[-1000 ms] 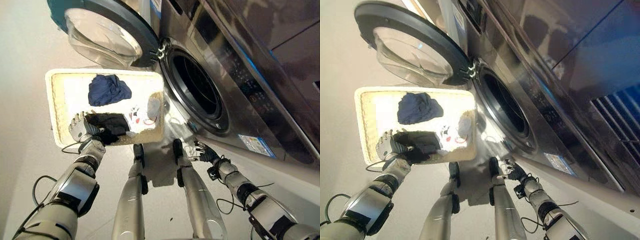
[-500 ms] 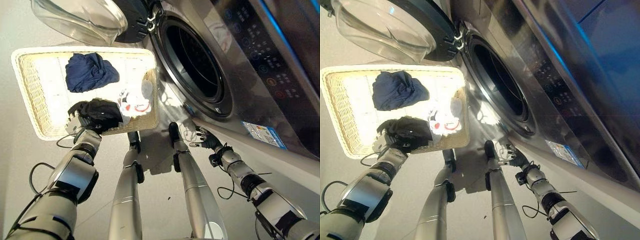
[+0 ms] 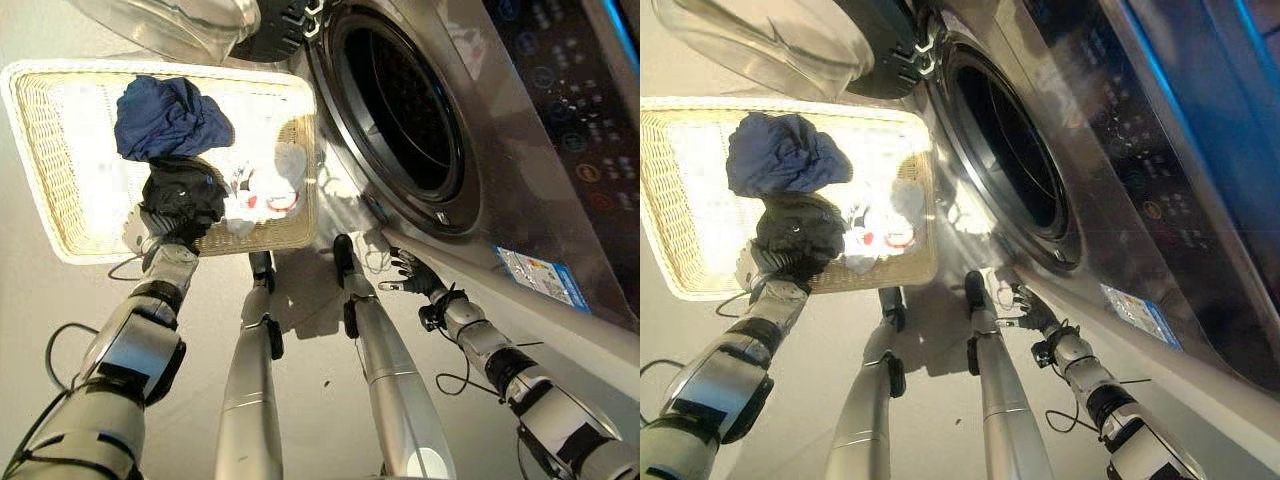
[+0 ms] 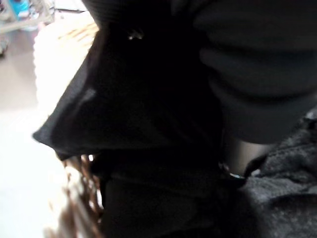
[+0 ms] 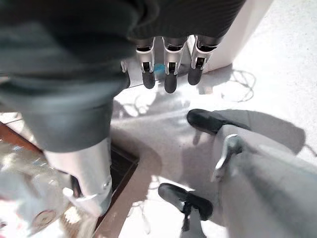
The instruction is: Put the clothes into the washing machine.
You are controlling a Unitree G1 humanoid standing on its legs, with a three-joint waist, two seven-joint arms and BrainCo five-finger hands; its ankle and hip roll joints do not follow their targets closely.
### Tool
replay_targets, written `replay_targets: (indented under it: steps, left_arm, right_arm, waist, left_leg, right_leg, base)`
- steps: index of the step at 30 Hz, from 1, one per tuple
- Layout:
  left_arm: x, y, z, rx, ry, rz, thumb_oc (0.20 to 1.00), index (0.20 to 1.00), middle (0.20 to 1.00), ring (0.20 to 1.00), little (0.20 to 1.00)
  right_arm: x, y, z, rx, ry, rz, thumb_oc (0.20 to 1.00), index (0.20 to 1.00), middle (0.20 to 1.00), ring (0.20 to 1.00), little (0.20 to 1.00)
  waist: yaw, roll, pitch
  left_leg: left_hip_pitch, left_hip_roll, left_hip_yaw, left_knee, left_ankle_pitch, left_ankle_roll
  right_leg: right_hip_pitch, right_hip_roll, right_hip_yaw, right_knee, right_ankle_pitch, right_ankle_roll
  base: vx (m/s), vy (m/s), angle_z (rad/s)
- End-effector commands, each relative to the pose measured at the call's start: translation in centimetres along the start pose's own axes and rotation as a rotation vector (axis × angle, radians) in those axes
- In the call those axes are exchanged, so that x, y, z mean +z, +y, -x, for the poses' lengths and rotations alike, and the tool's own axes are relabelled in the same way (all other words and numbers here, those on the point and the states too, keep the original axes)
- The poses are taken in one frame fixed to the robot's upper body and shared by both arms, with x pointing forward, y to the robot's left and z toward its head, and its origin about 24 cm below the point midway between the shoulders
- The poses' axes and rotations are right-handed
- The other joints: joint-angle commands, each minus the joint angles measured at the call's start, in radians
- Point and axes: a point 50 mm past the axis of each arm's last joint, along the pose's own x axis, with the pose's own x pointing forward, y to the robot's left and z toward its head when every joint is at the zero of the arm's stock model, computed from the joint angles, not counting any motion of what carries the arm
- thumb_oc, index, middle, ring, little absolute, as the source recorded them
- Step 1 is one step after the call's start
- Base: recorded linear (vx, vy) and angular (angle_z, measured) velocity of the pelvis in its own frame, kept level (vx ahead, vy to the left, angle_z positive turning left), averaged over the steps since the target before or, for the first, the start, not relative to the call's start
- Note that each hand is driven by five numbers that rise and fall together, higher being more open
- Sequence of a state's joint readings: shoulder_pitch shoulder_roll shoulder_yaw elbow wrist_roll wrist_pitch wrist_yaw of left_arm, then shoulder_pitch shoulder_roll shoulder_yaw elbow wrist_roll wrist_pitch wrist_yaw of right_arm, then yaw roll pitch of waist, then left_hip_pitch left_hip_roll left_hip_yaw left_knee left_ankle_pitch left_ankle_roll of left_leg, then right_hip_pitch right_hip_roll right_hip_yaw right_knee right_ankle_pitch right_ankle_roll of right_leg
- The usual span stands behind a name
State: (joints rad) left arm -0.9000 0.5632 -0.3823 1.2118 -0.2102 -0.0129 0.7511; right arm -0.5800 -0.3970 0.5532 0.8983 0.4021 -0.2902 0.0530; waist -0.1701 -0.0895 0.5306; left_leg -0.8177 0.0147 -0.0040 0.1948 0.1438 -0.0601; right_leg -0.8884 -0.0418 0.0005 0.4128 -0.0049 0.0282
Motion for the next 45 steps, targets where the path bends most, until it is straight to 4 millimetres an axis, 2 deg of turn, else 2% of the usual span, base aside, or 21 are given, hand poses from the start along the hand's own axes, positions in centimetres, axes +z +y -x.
replay_targets:
  steps: [1, 8, 9, 10, 13, 16, 21, 22, 25, 28, 29, 31, 35, 45]
  left_arm:
    - [4.1, 2.7, -1.4, 0.169, -0.148, 0.153, 0.200, 0.200, 0.200, 0.200, 0.200]
    - [2.7, 3.2, -0.5, 0.193, -0.180, 0.174, 0.200, 0.200, 0.200, 0.200, 0.200]
    - [1.4, 3.0, 0.4, 0.162, -0.177, 0.192, 0.200, 0.200, 0.200, 0.200, 0.200]
    - [0.8, 2.8, 0.8, 0.139, -0.177, 0.200, 0.200, 0.200, 0.200, 0.200, 0.200]
    - [-0.2, 2.1, 2.1, 0.064, -0.199, 0.226, 0.200, 0.200, 0.200, 0.200, 0.200]
    - [-0.6, 1.1, 4.3, -0.066, -0.273, 0.267, 0.200, 0.200, 0.200, 0.200, 0.200]
    - [0.4, -0.1, 6.5, -0.296, -0.375, 0.295, 0.200, 0.200, 0.200, 0.200, 0.200]
    - [1.2, -0.6, 7.3, -0.409, -0.428, 0.300, 0.200, 0.200, 0.200, 0.200, 0.200]
    - [2.0, -1.0, 8.0, -0.522, -0.480, 0.290, 0.200, 0.200, 0.200, 0.200, 0.200]
    - [3.2, -1.5, 8.8, -0.661, -0.533, 0.264, 0.200, 0.200, 0.200, 0.200, 0.200]
    - [3.9, -1.7, 9.3, -0.726, -0.559, 0.272, 0.200, 0.200, 0.200, 0.200, 0.200]
    - [4.5, -1.9, 9.9, -0.761, -0.594, 0.278, 0.200, 0.200, 0.200, 0.200, 0.200]
    - [5.4, -2.1, 11.0, -0.802, -0.659, 0.332, 0.200, 0.200, 0.200, 0.200, 0.200]
    - [7.4, -3.2, 14.4, -1.066, -0.740, 0.427, 0.200, 0.200, 0.200, 0.200, 0.200]
  right_arm:
    - [-1.0, 0.6, 1.2, -0.010, -0.020, -0.045, 1.000, 1.000, 1.000, 1.000, 1.000]
    - [-1.7, 0.2, 1.7, -0.046, 0.002, -0.044, 1.000, 1.000, 1.000, 1.000, 1.000]
    - [-1.8, -0.1, 1.9, -0.071, 0.004, -0.046, 1.000, 1.000, 1.000, 1.000, 1.000]
    - [-1.8, -0.2, 2.0, -0.076, -0.002, -0.049, 1.000, 1.000, 1.000, 1.000, 1.000]
    - [-1.6, -0.2, 2.2, -0.081, -0.013, -0.054, 1.000, 1.000, 1.000, 1.000, 1.000]
    - [-0.6, -0.4, 2.3, -0.083, -0.066, -0.063, 1.000, 1.000, 1.000, 1.000, 1.000]
    - [1.9, -0.3, 1.9, -0.100, -0.174, -0.115, 1.000, 1.000, 1.000, 1.000, 1.000]
    - [3.2, -0.1, 1.6, -0.077, -0.201, -0.151, 1.000, 1.000, 1.000, 1.000, 1.000]
    - [4.2, 0.7, 1.3, 0.010, -0.215, -0.170, 1.000, 1.000, 1.000, 1.000, 1.000]
    - [6.4, 1.9, 1.0, 0.125, -0.292, -0.129, 1.000, 1.000, 1.000, 1.000, 1.000]
    - [8.3, 2.4, 0.9, 0.149, -0.355, -0.105, 1.000, 1.000, 1.000, 1.000, 1.000]
    - [9.6, 3.1, 0.8, 0.192, -0.387, -0.105, 1.000, 1.000, 1.000, 1.000, 1.000]
    - [10.9, 4.7, 0.7, 0.290, -0.391, -0.077, 1.000, 1.000, 1.000, 1.000, 1.000]
    - [11.7, 8.0, 0.8, 0.453, -0.373, -0.106, 1.000, 1.000, 1.000, 1.000, 1.000]
  waist:
    - [0.016, -0.037, -0.011]
    - [0.062, 0.005, -0.011]
    - [0.085, 0.027, -0.011]
    - [0.094, 0.034, -0.011]
    - [0.115, 0.053, -0.011]
    - [0.140, 0.085, -0.011]
    - [0.155, 0.117, -0.011]
    - [0.156, 0.131, -0.011]
    - [0.157, 0.139, -0.011]
    - [0.158, 0.146, -0.011]
    - [0.159, 0.148, -0.011]
    - [0.159, 0.150, -0.011]
    - [0.163, 0.151, -0.011]
    - [0.171, 0.146, -0.011]
  left_leg:
    - [0.082, -0.104, 0.017, 0.145, -0.169, 0.017]
    - [0.157, -0.118, -0.006, 0.099, -0.159, 0.018]
    - [0.195, -0.129, -0.022, 0.066, -0.139, 0.020]
    - [0.209, -0.130, -0.028, 0.056, -0.135, 0.021]
    - [0.247, -0.129, -0.041, 0.028, -0.123, 0.022]
    - [0.305, -0.124, -0.062, -0.027, -0.097, 0.023]
    - [0.370, -0.115, -0.069, -0.092, -0.066, 0.020]
    - [0.396, -0.111, -0.066, -0.123, -0.053, 0.019]
    - [0.413, -0.106, -0.062, -0.143, -0.043, 0.018]
    - [0.432, -0.101, -0.059, -0.164, -0.030, 0.015]
    - [0.441, -0.099, -0.056, -0.176, -0.022, 0.014]
    - [0.448, -0.096, -0.051, -0.184, -0.016, 0.013]
    - [0.450, -0.093, -0.049, -0.182, -0.014, 0.012]
    - [0.437, -0.094, -0.047, -0.178, -0.006, 0.015]
  right_leg:
    - [0.097, 0.022, 0.024, -0.285, 0.214, 0.030]
    - [0.168, 0.016, 0.007, -0.289, 0.192, 0.025]
    - [0.203, 0.003, -0.007, -0.297, 0.186, 0.025]
    - [0.218, 0.000, -0.013, -0.299, 0.181, 0.025]
    - [0.257, -0.003, -0.030, -0.302, 0.170, 0.025]
    - [0.317, -0.003, -0.047, -0.310, 0.155, 0.028]
    - [0.380, -0.003, -0.060, -0.321, 0.142, 0.030]
    - [0.404, -0.001, -0.062, -0.324, 0.136, 0.029]
    - [0.422, -0.004, -0.066, -0.328, 0.133, 0.030]
    - [0.442, -0.005, -0.074, -0.332, 0.130, 0.032]
    - [0.451, -0.005, -0.078, -0.336, 0.131, 0.034]
    - [0.460, -0.005, -0.080, -0.341, 0.132, 0.034]
    - [0.462, -0.008, -0.085, -0.339, 0.131, 0.034]
    - [0.454, -0.009, -0.095, -0.335, 0.132, 0.033]
  base:
    - [-0.04, -0.084, 0.09]
    - [0.00, -0.056, 0.04]
    - [-0.03, -0.078, 0.01]
    - [-0.03, -0.083, 0.05]
    - [0.00, -0.052, 0.19]
    - [0.00, -0.025, 0.23]
    - [0.02, 0.012, 0.08]
    - [0.01, 0.023, 0.06]
    - [0.01, 0.011, 0.02]
    - [0.01, -0.006, 0.03]
    - [0.01, -0.026, 0.05]
    - [0.01, -0.012, 0.02]
    - [0.00, 0.000, 0.00]
    - [0.00, -0.022, 0.00]
